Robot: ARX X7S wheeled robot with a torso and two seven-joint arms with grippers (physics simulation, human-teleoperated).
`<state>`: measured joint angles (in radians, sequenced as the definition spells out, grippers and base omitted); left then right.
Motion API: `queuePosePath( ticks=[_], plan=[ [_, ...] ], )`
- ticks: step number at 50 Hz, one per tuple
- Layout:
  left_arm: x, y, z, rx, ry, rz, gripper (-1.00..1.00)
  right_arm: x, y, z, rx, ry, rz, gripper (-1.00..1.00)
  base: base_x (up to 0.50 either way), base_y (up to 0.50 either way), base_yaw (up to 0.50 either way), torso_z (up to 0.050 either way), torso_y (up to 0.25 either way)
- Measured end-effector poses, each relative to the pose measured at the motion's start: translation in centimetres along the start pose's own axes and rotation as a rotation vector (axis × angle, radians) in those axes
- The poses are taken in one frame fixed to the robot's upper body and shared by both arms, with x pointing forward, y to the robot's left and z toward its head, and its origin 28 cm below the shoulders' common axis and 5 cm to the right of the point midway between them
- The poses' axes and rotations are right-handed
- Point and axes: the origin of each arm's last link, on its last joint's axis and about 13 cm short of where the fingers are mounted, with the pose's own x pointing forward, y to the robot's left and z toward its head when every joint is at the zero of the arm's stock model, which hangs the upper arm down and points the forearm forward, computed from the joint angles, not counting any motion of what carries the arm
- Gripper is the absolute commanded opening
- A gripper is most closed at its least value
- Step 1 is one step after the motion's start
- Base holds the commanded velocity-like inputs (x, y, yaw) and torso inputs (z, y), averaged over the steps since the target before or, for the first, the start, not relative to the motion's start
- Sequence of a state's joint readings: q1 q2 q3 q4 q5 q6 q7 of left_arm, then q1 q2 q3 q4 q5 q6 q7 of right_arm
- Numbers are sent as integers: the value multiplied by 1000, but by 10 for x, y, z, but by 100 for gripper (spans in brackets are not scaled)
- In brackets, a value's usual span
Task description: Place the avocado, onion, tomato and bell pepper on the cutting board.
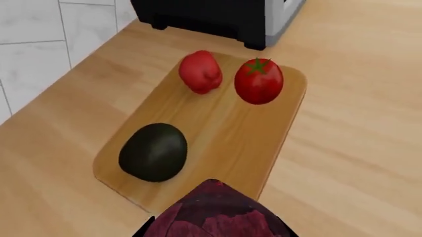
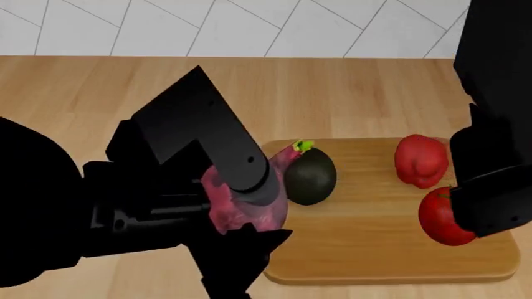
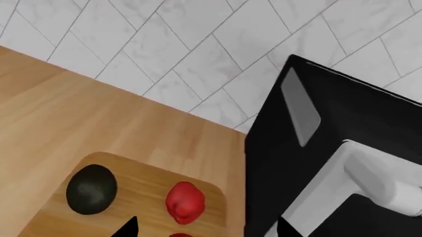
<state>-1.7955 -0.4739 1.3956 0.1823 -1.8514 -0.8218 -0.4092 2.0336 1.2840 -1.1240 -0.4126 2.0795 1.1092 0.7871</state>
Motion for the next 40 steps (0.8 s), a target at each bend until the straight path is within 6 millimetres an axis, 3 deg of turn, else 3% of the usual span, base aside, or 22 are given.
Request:
queuePosePath(
  ticks=[40],
  plan=[
    [72, -13, 26, -83, -81, -125, -100, -14, -6, 4, 6, 3, -56, 100, 0, 0, 0, 0, 1]
  ],
)
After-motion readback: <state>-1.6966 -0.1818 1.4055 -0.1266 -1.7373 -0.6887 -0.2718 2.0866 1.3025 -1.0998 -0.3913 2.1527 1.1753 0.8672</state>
